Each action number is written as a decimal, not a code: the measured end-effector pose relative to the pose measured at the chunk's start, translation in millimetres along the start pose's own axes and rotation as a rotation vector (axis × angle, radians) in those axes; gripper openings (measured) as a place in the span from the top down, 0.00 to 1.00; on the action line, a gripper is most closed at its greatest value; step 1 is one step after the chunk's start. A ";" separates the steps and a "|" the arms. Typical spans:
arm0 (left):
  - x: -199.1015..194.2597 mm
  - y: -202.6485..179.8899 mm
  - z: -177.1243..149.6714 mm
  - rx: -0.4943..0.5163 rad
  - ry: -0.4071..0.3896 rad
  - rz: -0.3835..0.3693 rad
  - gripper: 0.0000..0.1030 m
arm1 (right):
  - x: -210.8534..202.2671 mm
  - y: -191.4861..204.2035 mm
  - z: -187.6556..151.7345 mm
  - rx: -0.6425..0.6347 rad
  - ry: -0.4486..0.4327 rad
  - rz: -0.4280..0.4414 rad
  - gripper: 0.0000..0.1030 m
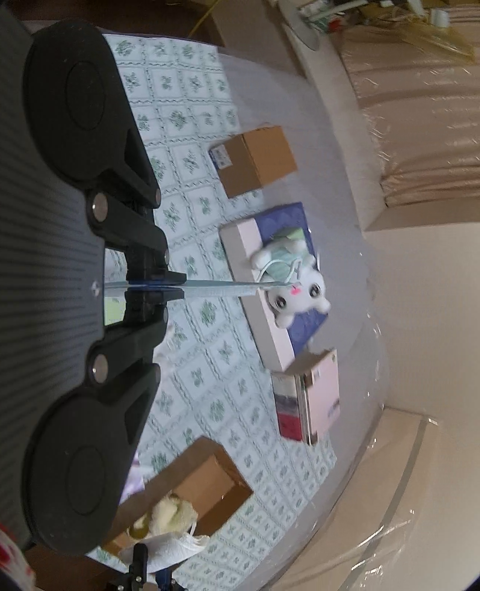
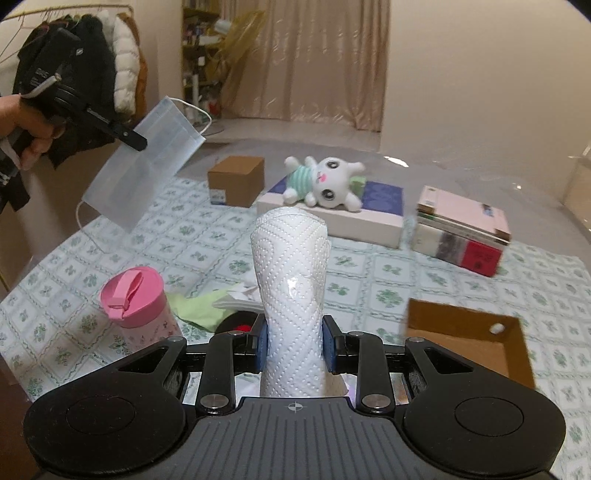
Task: Organize soft objects
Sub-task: 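Carry the paper towel and blue face mask over the cardboard tray with both grippers, then open both grippers to drop the paper towel and face mask into the tray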
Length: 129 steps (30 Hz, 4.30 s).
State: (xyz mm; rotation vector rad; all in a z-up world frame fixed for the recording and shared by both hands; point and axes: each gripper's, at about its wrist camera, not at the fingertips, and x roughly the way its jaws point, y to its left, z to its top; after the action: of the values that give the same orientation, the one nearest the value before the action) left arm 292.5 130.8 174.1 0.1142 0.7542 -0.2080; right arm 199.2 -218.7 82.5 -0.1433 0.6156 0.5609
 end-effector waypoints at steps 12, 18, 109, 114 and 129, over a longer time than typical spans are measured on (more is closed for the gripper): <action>-12.1 -109.4 11.2 0.082 -0.012 -0.103 1.00 | -59.2 -37.5 -31.4 0.083 -0.030 -0.071 0.71; 9.5 -167.4 5.2 0.090 0.010 -0.173 1.00 | -82.4 -64.8 -47.7 0.121 -0.032 -0.124 0.71; 193.5 -273.4 -30.3 -0.162 0.040 -0.332 0.73 | 126.6 -172.2 -110.8 -0.270 0.290 -0.200 0.54; 179.1 -272.1 -33.4 -0.136 0.020 -0.316 0.70 | 122.0 -181.7 -99.3 -0.142 0.248 -0.170 0.52; 91.3 -272.1 -83.8 -0.142 -0.049 -0.245 0.47 | -11.4 -168.5 -103.1 0.341 0.084 -0.203 0.35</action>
State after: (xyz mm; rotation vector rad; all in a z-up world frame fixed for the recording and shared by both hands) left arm 239.4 -132.5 42.8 -0.1184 0.7314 -0.3874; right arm 229.9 -395.6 -0.6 0.0918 0.7596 0.2488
